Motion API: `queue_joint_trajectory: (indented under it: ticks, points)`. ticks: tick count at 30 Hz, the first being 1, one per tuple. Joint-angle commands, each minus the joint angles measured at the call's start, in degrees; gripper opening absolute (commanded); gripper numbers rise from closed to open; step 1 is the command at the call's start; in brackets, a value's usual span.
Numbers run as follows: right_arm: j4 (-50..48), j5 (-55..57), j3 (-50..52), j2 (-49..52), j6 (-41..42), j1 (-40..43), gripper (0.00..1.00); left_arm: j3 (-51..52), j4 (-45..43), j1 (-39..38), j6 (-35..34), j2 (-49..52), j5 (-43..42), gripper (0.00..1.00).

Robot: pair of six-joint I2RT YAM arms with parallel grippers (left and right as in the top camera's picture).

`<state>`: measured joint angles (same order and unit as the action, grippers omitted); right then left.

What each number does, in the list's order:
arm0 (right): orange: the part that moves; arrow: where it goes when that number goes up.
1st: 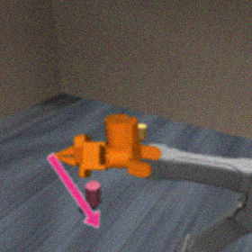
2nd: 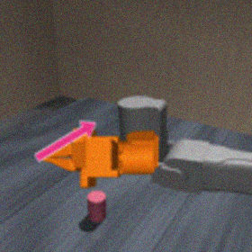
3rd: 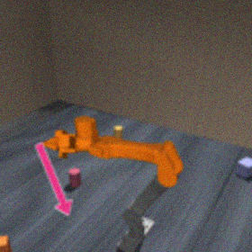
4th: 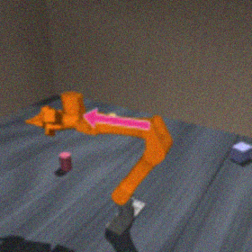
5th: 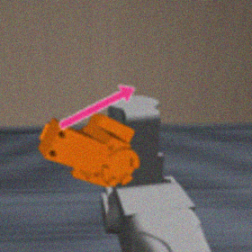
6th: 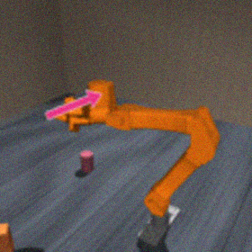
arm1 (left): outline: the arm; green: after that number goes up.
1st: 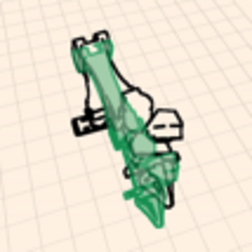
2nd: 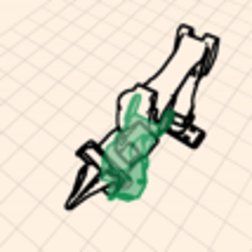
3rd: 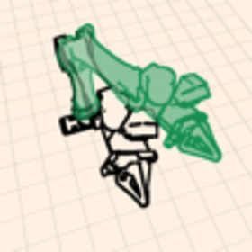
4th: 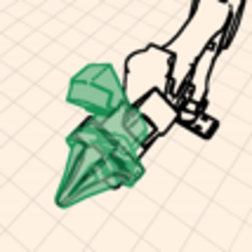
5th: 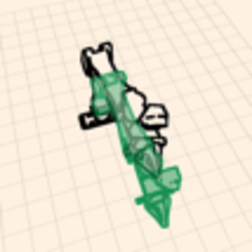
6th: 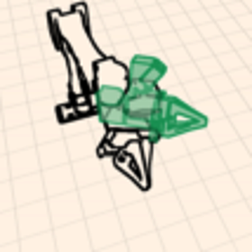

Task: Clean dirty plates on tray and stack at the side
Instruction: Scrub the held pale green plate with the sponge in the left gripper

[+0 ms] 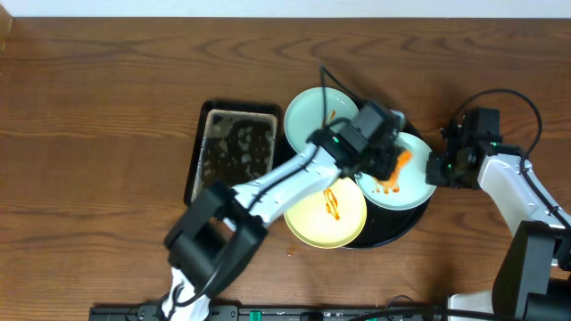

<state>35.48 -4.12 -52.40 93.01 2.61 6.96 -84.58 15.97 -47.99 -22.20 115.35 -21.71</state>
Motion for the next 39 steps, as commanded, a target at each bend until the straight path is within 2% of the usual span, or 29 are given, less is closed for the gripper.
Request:
queue_joint_trajectory:
  ticks: [1, 6, 12, 19, 25, 33, 39]
  points:
    - [0.63, 2.14, -0.11, 0.11, 0.35, 0.5, 0.01, -1.22, -2.23, -2.1, -2.12, 2.4, -1.46, 0.07]
    - [0.63, 2.14, -0.11, 0.11, 0.35, 0.5, 0.01, -1.22, -5.16, -4.24, -2.58, 5.07, -1.42, 0.07]
    - [0.87, 2.14, -0.11, 0.11, 0.35, 0.5, 0.01, -1.2, -9.05, -4.87, -6.88, 6.69, -0.57, 0.08]
    - [1.03, 2.14, -0.11, 0.11, 0.35, 0.5, 0.01, -1.16, -7.56, -4.79, -6.95, 9.27, 2.08, 0.07]
    - [1.22, 2.14, -0.11, 0.11, 0.35, 0.5, 0.01, -1.16, -2.16, -2.84, -5.95, 9.53, 12.09, 0.08]
    - [1.49, 2.16, -0.11, 0.11, 0.35, 0.5, 0.01, -1.18, -0.59, 0.83, -5.18, 8.11, 12.24, 0.08]
    - [1.57, 2.16, -0.11, 0.11, 0.37, 0.5, 0.01, -1.4, -0.94, 0.76, -2.45, 1.6, 12.33, 0.07]
